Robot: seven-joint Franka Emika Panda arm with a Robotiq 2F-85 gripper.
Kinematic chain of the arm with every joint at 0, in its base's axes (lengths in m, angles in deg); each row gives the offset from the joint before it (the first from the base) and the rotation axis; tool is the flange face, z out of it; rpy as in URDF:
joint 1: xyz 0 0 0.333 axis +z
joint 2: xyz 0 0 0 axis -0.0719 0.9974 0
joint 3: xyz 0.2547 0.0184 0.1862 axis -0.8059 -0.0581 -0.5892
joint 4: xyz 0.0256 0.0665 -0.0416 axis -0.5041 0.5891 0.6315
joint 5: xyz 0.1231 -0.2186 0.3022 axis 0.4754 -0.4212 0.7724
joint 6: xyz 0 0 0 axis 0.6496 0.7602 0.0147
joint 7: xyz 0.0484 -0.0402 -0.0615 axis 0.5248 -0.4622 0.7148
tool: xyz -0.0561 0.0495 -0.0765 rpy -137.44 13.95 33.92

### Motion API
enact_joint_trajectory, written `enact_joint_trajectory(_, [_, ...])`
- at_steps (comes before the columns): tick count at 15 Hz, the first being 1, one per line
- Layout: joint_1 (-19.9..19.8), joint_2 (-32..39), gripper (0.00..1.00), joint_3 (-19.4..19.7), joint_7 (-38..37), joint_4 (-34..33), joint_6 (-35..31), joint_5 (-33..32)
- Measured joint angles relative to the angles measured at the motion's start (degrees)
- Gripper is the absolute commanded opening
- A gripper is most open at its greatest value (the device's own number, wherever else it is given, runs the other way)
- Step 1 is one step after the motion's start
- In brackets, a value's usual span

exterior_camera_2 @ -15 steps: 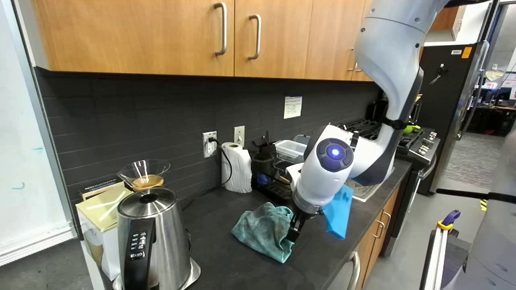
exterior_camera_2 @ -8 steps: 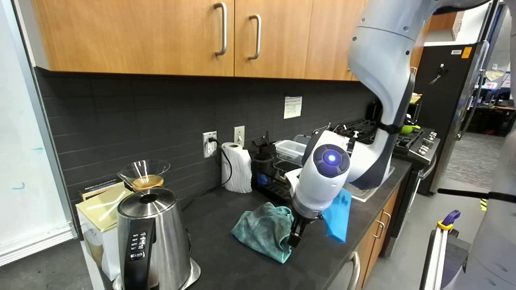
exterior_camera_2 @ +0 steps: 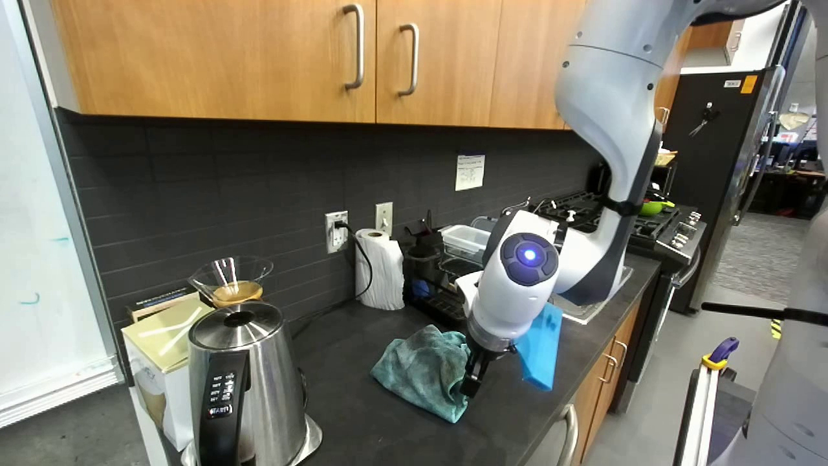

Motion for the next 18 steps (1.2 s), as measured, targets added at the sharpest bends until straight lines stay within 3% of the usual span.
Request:
enact_joint_trajectory(7, [0.1,0.0,1.0,-0.2,-4.9,-2.3,2.5,0.0])
enact_joint_trajectory(18, [0.9,0.0,1.0,-0.2,-4.9,-2.4,5.9,-0.7])
